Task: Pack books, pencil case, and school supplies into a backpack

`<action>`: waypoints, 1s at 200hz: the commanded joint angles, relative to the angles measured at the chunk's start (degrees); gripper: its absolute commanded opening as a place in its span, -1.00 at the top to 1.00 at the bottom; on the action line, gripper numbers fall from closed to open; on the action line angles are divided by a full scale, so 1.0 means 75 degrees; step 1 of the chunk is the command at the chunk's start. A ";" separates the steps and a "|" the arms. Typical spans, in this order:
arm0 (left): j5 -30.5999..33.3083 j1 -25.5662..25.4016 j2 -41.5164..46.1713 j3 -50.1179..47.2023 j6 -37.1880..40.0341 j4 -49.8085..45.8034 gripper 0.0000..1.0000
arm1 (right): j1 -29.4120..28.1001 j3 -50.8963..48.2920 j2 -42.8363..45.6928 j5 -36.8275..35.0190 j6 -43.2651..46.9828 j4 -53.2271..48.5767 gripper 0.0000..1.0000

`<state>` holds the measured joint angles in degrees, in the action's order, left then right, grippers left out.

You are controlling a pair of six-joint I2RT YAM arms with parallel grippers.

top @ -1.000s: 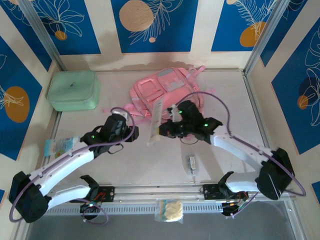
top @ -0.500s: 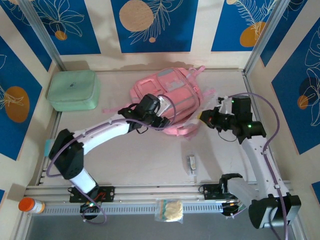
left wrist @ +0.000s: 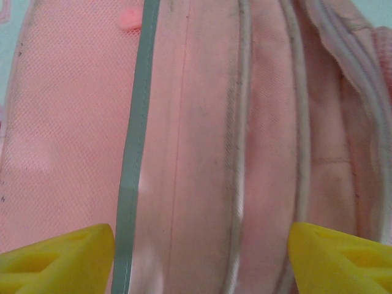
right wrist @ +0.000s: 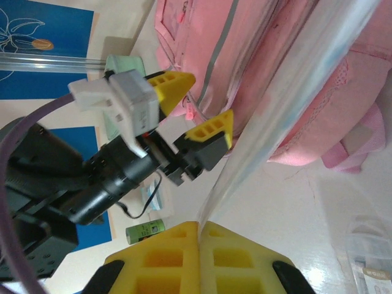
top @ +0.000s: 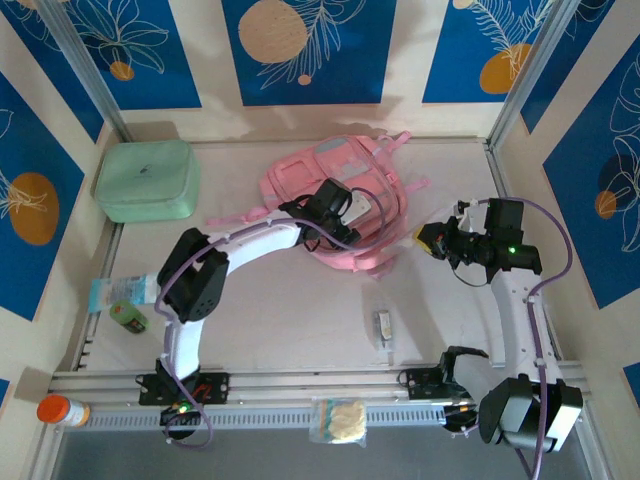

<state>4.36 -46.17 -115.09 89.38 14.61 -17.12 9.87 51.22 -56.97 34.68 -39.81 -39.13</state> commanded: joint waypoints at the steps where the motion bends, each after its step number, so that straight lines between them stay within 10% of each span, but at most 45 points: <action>1: 0.0179 -0.0051 -0.0385 0.0530 0.0311 -0.0057 -0.46 | 0.0083 -0.0034 0.0005 0.0425 0.0195 -0.0055 1.00; 35: 0.0480 0.0036 -0.0770 0.0825 0.0371 -0.0071 -0.29 | 0.0193 -0.0041 0.0012 0.0491 0.0263 -0.0094 1.00; 108: 0.0537 0.0285 -0.0429 0.0901 0.0043 -0.0150 1.00 | 0.0254 0.0010 0.0002 0.0556 0.0379 -0.0188 1.00; 200: 0.0729 0.0296 0.1685 0.0737 -0.2466 -0.1374 1.00 | 0.0056 0.0164 -0.0043 0.0790 0.0551 -0.0184 1.00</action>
<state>8.45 -43.97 -107.96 94.30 3.70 -22.76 11.27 51.24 -56.97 37.34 -37.04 -40.38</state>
